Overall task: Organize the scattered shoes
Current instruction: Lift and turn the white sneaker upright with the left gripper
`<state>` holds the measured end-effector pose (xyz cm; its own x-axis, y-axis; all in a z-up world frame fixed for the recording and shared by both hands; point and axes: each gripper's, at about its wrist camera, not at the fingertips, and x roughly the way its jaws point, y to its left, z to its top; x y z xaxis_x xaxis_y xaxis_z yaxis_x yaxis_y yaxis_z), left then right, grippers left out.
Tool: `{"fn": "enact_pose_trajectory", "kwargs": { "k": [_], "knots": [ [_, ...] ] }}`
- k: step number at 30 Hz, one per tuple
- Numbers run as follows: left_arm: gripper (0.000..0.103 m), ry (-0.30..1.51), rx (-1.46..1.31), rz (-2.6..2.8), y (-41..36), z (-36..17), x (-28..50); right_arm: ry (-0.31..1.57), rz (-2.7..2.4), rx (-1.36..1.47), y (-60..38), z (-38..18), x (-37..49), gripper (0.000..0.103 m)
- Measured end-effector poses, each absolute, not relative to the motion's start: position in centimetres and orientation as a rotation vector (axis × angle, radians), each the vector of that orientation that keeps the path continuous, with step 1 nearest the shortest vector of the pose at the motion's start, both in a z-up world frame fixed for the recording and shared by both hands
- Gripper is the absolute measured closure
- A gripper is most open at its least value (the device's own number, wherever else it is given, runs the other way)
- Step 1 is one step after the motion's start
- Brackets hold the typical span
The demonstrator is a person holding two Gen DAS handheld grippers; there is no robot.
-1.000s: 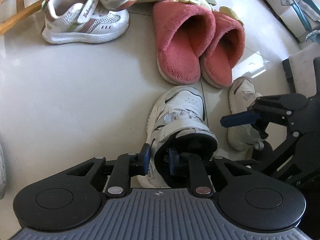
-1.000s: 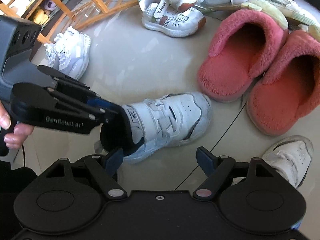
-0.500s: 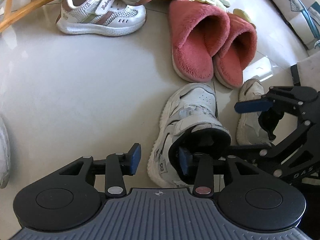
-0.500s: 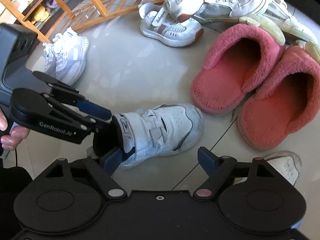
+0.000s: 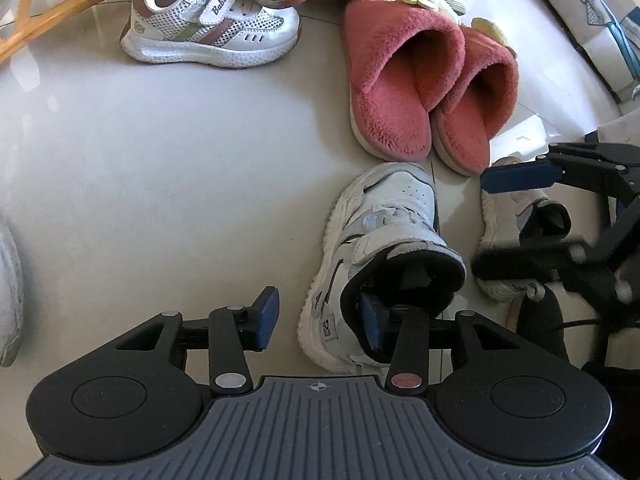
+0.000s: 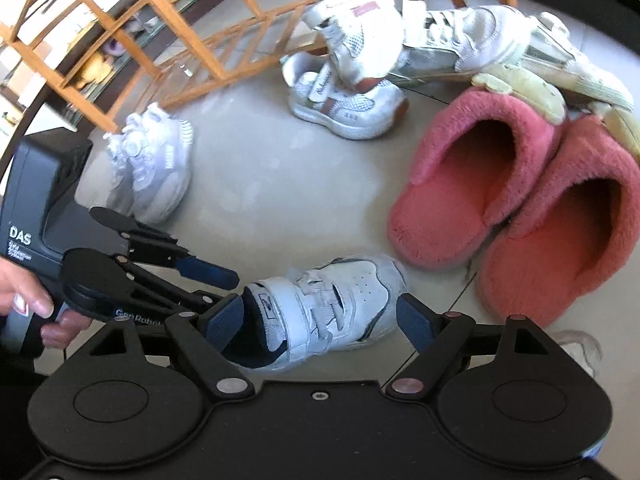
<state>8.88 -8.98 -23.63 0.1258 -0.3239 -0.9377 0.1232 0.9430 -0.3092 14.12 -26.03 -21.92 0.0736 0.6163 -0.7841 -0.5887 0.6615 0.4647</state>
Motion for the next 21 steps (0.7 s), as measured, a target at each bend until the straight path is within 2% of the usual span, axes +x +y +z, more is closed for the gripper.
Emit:
{"fn": "enact_pose_trajectory", "kwargs": {
  "k": [4,10,21],
  "knots": [
    [0.057,1.410,-0.171,-0.330,-8.9,-23.7,8.9,1.154,0.951,-0.142,-25.3,-22.2,13.4,0.010],
    [0.059,1.416,-0.160,-0.332,-9.2,-24.0,9.2,1.141,1.005,-0.215,-24.1,-22.4,12.5,0.009],
    [0.073,1.405,-0.122,-0.360,-9.7,-23.8,10.0,1.116,1.039,-0.298,-23.0,-22.7,11.8,0.009]
  ]
}}
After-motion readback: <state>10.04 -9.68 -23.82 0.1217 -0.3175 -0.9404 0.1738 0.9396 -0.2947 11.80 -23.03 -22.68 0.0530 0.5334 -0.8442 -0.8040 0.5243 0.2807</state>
